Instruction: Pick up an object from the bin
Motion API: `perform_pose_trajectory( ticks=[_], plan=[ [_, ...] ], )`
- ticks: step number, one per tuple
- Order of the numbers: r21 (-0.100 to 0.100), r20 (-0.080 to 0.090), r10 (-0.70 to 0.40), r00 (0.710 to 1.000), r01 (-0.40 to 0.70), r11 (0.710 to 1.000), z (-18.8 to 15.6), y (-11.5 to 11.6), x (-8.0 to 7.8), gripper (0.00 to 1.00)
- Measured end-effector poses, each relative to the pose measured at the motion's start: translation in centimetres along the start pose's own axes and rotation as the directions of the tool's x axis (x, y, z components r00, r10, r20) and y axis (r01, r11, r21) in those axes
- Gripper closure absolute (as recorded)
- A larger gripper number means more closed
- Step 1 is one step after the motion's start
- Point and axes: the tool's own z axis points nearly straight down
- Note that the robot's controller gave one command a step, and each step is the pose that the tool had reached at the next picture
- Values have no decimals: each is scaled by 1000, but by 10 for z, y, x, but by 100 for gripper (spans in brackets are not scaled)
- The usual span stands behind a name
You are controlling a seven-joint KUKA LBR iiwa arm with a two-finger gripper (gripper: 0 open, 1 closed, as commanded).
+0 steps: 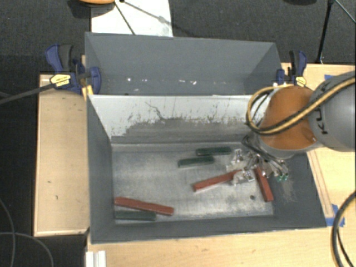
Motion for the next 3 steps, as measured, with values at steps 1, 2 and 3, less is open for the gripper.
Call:
perform_pose_trajectory(
  ticks=[1, 2, 3],
  plan=[
    [0, 0, -2, 1000, 2, 1000, 0, 0, 0, 100],
    [-7, -19, -144, 989, 144, 990, -15, 8, 0, 100],
    [-4, -5, -449, 893, 449, 893, -39, 5, -8, 100]
  ],
)
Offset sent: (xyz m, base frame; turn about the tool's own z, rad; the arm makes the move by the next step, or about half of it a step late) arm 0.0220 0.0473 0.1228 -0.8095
